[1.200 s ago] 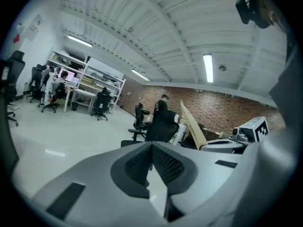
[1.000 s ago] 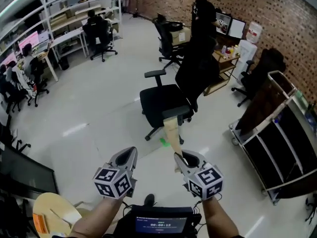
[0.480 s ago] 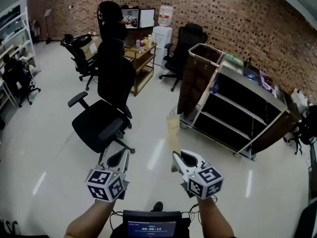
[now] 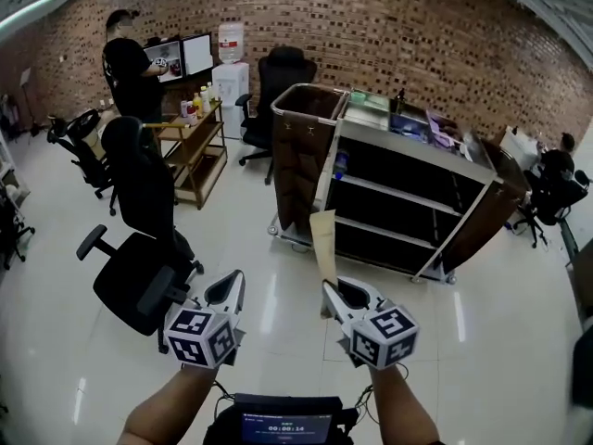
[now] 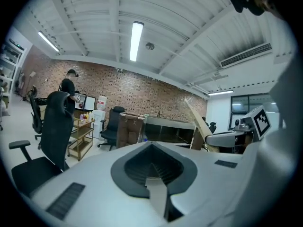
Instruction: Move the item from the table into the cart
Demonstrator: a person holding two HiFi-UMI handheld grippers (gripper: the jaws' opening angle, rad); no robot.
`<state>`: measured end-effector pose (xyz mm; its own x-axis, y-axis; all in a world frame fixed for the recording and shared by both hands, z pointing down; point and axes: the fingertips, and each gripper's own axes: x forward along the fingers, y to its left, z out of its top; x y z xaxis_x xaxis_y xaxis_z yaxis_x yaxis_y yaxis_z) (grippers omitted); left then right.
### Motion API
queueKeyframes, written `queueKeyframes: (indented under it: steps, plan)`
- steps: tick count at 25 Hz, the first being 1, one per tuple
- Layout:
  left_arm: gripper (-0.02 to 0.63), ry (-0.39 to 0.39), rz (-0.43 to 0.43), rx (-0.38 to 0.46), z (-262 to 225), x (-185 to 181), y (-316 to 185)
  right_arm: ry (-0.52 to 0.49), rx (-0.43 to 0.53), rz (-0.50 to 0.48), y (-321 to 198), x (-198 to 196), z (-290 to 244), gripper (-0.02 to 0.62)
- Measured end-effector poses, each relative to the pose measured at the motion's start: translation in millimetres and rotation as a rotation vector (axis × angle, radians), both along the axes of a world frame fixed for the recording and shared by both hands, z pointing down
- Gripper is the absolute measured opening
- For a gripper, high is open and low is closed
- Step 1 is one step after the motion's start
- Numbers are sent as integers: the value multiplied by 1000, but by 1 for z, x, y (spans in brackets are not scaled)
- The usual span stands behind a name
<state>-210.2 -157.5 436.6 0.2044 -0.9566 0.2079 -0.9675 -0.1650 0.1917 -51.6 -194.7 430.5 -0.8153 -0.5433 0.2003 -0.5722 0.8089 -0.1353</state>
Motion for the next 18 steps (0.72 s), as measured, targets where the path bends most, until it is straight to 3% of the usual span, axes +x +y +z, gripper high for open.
queueKeyframes:
  steps: [7,18]
  plan:
    - [5,-44,121,6,-15,51,-155,-34,-7,134,-137,55,-14,43]
    - [5,-87,308,101,-51,48,-403,-8,-54,328,-353,56,-22,43]
